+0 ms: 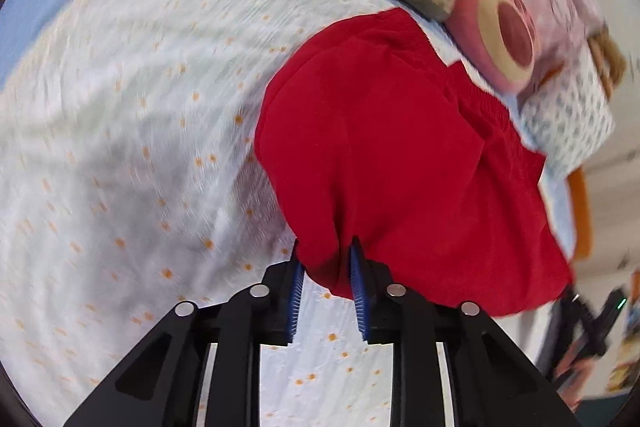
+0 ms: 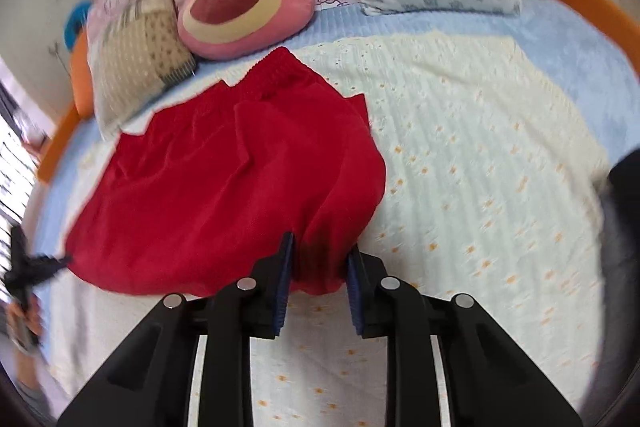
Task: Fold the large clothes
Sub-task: 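Open the left tool and withdraw both tools from the folded shirt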
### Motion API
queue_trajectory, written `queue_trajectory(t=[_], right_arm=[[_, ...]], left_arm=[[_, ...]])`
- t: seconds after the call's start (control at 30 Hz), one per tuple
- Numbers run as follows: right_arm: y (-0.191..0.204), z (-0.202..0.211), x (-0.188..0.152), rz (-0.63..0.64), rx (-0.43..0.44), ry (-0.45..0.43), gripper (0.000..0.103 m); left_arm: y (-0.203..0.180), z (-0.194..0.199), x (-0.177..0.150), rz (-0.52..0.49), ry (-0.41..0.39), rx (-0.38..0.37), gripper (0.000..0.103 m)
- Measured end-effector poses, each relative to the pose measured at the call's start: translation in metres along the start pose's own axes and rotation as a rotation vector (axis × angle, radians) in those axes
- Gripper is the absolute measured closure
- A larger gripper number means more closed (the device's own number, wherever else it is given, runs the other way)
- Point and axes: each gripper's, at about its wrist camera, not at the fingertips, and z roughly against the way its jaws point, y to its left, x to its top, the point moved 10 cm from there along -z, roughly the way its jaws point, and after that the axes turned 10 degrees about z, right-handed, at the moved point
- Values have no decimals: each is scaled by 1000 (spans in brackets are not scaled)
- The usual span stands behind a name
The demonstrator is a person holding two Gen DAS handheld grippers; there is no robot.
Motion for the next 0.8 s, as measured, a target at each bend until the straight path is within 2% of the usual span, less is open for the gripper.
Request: queue_trajectory(t=[0.03,0.07,0.13,0.2,0.27,0.37,0.4,0.43,0.47,0.5,0.53,0.57,0.6,0.67,0.77,0.8], right_arm=[[2,0,0,33,-23,12,79],[3,-1,-1,73,-50,27,79],[-4,-10,-11,73,-75,57,81],[-14,-23,-26,34,-62,79,82],[-18,-29,-35,3,-43,65,81],[-16,-26,-36,17,-85,54,76],[-16,-21,-34,31,-130,56,65],[-17,-13,-30,60,-198,50,61],[-16,-3,-24,97,-274,33,58],[-14,10,-18,153,-371,5,56],[-10,20,-14,196,-431,-21,53],[-1,35,-6,244,-498,-69,45],[10,47,0,273,-526,-117,37],[36,60,10,316,-521,-179,35],[78,64,18,374,-474,-216,35],[93,64,19,389,-450,-222,35]], left_arm=[[-2,1,1,-31,2,29,80],[1,3,3,-70,-8,89,82],[14,3,5,-86,-15,159,90],[27,-5,2,-41,21,126,90],[35,-11,-2,-25,26,108,90],[37,-17,-9,-55,11,135,88],[37,-16,-9,-61,6,149,82],[38,-13,-9,-57,-4,154,67],[38,-7,-9,-49,-16,150,59],[38,3,-9,-37,-40,135,49],[38,14,-11,-23,-71,119,44],[35,20,-12,-12,-87,106,41],[33,29,-18,9,-99,58,33],[23,34,-29,32,-84,-40,26],[5,19,-43,105,-13,-202,25],[4,15,-43,124,-9,-232,25]])
